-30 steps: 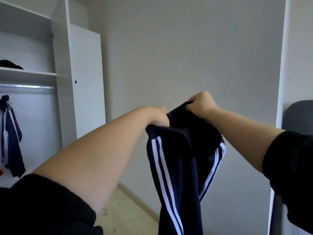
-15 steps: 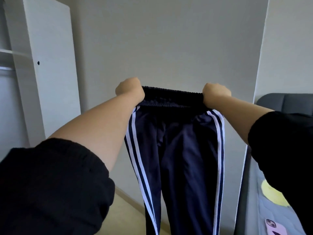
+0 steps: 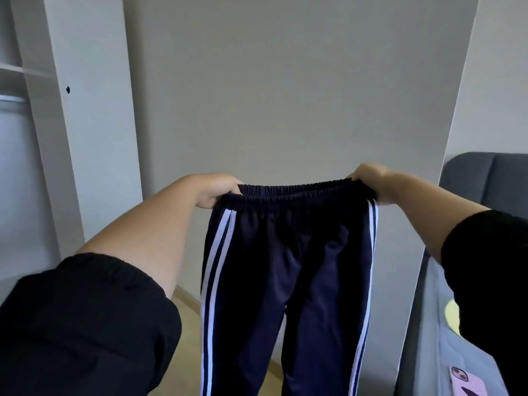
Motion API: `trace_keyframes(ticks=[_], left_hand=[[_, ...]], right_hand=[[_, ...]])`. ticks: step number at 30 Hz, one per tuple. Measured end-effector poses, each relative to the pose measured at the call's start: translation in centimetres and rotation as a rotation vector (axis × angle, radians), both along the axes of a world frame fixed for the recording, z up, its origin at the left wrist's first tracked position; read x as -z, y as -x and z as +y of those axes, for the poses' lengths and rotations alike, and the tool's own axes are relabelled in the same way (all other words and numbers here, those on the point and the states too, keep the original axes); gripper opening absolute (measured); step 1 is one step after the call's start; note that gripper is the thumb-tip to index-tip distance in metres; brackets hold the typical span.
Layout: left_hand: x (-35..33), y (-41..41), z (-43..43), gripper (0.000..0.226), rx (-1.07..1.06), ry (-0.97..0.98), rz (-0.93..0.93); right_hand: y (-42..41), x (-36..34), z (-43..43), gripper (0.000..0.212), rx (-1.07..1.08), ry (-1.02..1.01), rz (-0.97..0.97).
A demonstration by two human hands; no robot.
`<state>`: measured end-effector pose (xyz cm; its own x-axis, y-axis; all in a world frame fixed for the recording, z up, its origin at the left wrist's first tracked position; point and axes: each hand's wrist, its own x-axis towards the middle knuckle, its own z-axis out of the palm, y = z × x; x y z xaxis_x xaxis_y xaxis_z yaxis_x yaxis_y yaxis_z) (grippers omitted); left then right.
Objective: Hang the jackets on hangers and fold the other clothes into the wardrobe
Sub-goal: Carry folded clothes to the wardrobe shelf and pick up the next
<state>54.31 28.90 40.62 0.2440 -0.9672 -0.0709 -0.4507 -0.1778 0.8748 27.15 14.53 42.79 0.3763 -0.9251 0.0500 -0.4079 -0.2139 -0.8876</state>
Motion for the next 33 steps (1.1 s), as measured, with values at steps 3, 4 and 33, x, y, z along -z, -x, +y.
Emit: trace_keyframes(ticks=[3, 4, 33], left_hand=[[-0.1, -0.4, -0.4, 0.022, -0.088, 0.11, 0.233], [-0.2, -0.6, -0.5, 0.03, -0.083, 0.116, 0.246], [-1.7, 5.9, -4.5, 0.031, -0.278, 0.411, 0.074]], right_hand=[[-0.5, -0.2, -0.1, 0.005, -0.065, -0.129, -0.214], [-0.6, -0.3, -0.3, 0.014, -0.055, -0.149, -0.256], [-7.5, 1.6, 4.3, 0.008, -0.12, 0.04, -0.535]])
